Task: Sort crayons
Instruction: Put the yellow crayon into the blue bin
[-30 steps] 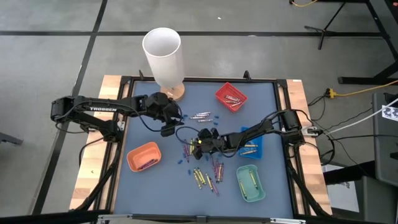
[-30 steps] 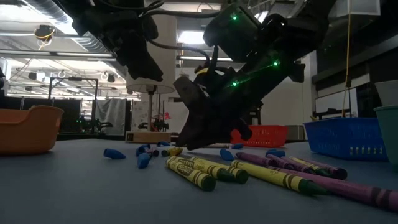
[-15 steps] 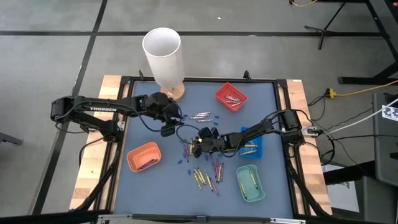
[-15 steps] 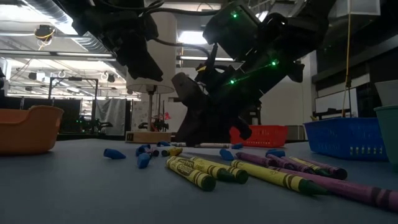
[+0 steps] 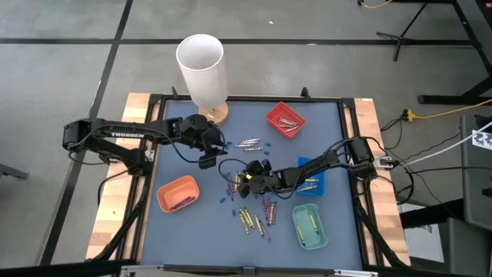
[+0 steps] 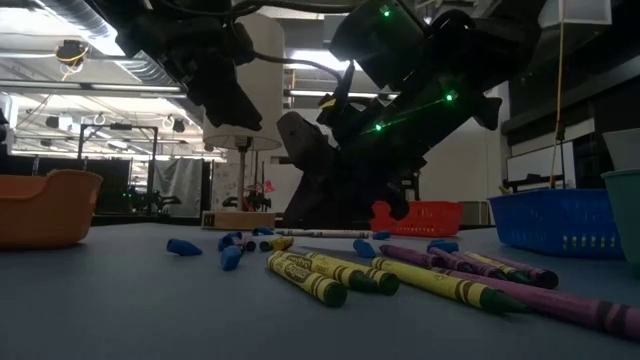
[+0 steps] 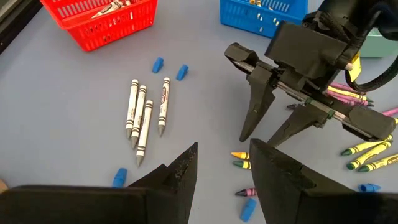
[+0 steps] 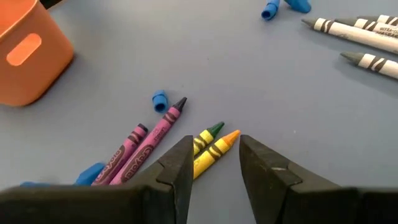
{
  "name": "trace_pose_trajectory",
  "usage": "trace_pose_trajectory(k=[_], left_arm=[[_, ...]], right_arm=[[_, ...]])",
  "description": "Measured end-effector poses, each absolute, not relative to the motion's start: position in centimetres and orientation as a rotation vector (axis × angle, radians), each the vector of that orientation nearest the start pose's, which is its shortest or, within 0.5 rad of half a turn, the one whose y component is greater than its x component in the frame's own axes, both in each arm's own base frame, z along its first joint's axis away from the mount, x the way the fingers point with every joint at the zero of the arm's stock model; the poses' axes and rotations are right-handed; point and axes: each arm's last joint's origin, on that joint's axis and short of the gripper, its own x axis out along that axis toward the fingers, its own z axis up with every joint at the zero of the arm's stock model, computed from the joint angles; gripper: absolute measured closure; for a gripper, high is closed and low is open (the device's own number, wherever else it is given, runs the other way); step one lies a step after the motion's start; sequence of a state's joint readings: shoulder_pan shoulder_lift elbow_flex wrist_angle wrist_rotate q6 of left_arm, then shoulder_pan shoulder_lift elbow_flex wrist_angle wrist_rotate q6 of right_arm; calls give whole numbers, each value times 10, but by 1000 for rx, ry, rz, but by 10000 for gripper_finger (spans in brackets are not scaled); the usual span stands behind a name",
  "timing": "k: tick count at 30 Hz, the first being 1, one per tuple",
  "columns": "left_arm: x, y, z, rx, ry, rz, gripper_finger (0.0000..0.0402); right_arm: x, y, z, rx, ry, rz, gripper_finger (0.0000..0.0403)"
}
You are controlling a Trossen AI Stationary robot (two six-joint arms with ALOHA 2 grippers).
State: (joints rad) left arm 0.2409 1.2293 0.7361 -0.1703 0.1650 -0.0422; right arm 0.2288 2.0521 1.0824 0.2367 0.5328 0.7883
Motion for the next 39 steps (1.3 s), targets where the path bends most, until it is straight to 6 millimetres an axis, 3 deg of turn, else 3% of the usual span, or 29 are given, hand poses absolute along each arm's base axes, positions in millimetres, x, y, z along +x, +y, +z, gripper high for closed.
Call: trace_pose_trajectory(k=[31, 39], left_arm=[[246, 55, 230, -174, 648, 87, 271], [245, 55, 230, -174, 648, 87, 271]], right_arm=[[392, 88, 105, 474, 482, -521, 276], [411, 96, 92, 471, 537, -483, 276]])
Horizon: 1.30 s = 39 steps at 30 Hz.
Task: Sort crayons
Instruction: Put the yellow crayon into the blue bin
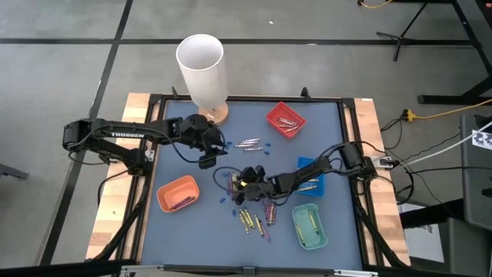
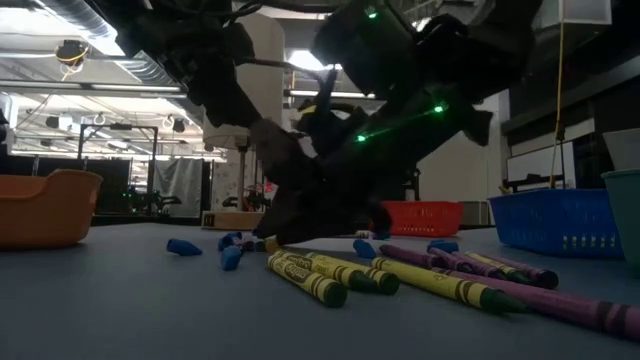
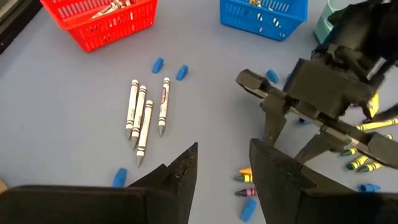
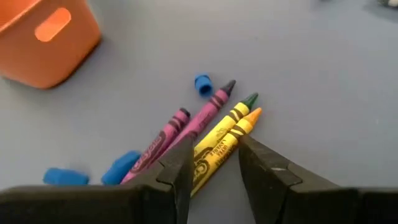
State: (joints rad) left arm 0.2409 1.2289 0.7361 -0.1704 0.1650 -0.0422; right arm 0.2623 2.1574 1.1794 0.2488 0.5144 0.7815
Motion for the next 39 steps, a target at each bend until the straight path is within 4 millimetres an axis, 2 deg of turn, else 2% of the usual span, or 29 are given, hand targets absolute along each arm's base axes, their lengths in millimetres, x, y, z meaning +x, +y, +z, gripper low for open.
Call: trace_pose_trajectory(k=[7, 25, 39], left_arm=[[245, 55, 230, -174, 648, 87, 271], [245, 55, 230, -175, 649, 87, 271], [245, 55, 230, -178, 649, 88, 271]], right_arm=[[411, 95, 93, 422, 589, -527, 276], [407, 97, 104, 472, 674, -423, 276], [407, 96, 104, 467, 677, -432, 276]])
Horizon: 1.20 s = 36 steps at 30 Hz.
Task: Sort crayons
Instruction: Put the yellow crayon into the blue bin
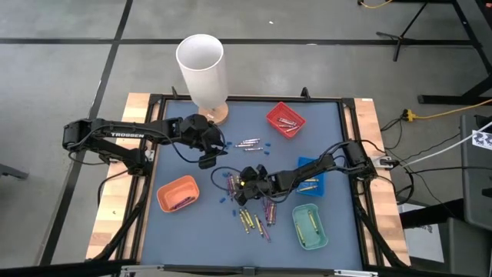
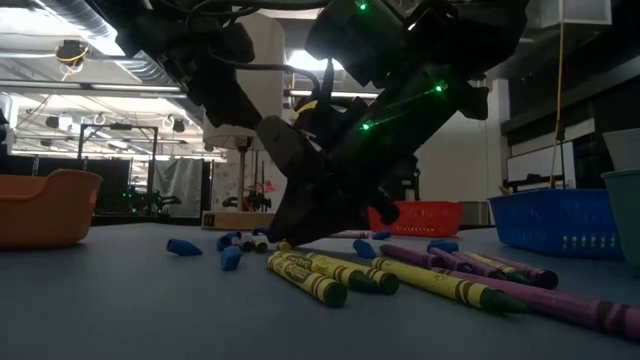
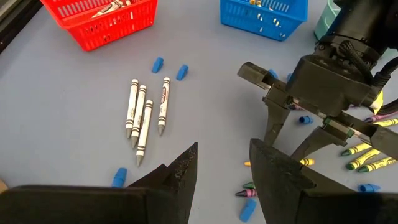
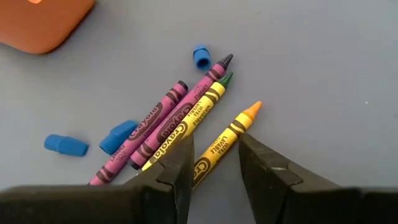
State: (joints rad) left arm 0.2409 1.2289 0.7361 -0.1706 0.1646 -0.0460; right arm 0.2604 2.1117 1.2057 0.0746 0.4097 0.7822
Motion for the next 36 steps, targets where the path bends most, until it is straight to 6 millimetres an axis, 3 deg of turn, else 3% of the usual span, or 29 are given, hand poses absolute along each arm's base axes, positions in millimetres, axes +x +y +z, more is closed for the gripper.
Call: trace_pose_trajectory(k=[11, 24, 36], left_arm=[[245, 55, 230, -178, 649, 88, 271], [245, 55, 230, -178, 649, 89, 271], [245, 55, 230, -177, 649, 88, 271]], right_arm=[[404, 95, 104, 451, 698, -461, 281], [406, 96, 105, 463, 670, -449, 398], [408, 97, 107, 446, 650, -423, 374]])
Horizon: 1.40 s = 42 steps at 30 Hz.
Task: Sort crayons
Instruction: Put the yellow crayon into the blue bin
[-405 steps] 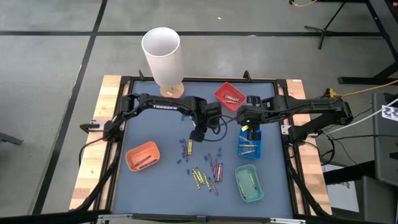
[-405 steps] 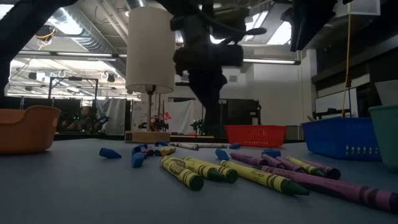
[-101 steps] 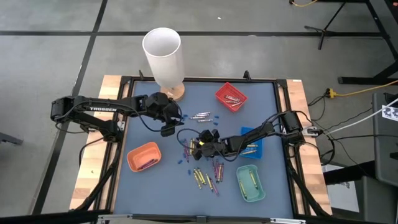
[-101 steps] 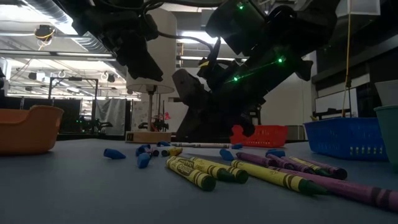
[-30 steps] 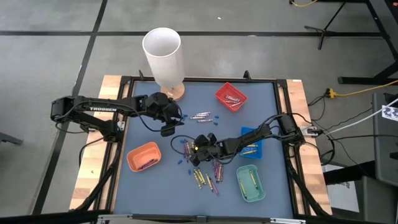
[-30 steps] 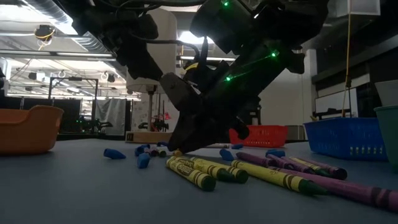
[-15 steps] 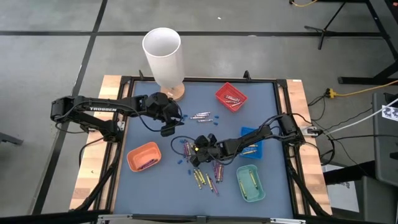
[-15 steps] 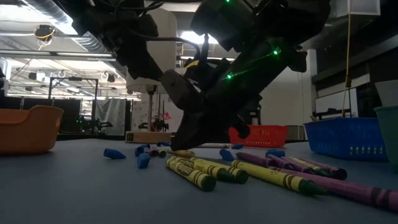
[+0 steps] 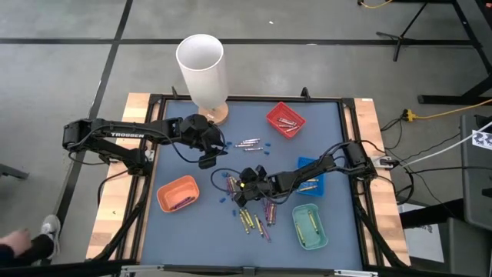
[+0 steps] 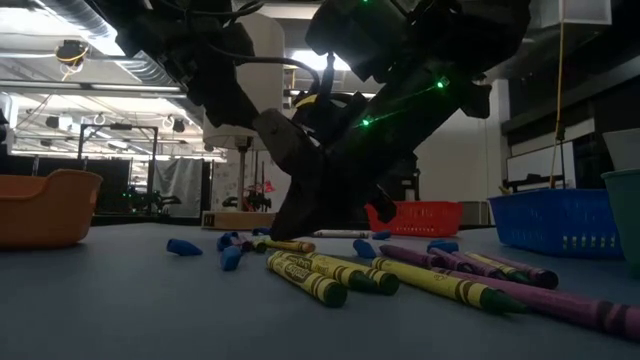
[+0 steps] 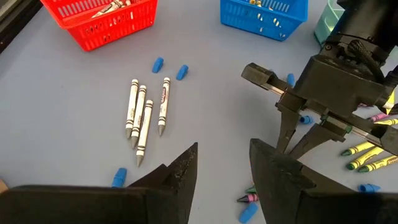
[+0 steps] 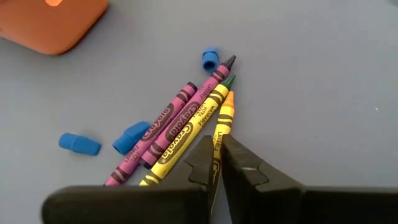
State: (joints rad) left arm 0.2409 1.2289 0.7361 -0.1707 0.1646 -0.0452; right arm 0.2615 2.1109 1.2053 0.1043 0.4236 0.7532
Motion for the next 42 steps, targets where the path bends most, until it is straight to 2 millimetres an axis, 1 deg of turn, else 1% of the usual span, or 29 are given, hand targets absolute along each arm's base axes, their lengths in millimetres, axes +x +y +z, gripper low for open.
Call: trace_pose_trajectory(k=[7, 16, 19, 24, 31, 33, 37, 39, 42], left_arm=[[245, 55, 230, -177, 648, 88, 271], [245, 55, 230, -177, 648, 88, 271], [245, 55, 230, -177, 648, 88, 271], [245, 55, 230, -177, 648, 88, 271], [245, 55, 230, -177, 648, 88, 271], [245, 55, 230, -177, 648, 88, 271], [245, 55, 230, -177, 648, 88, 271], [245, 55, 230, -177, 649, 88, 271], [246, 55, 230, -177, 648, 87, 271]], right_arm=[[408, 97, 106, 446, 652, -422, 355], [408, 97, 105, 439, 667, -423, 306], [406, 96, 104, 428, 682, -434, 303], [404, 96, 103, 411, 711, -447, 323], [404, 96, 103, 365, 723, -434, 390], [403, 96, 103, 342, 728, -424, 392], [403, 95, 107, 299, 752, -379, 374], [400, 93, 112, 279, 780, -358, 375], [396, 87, 126, 255, 807, -332, 388]])
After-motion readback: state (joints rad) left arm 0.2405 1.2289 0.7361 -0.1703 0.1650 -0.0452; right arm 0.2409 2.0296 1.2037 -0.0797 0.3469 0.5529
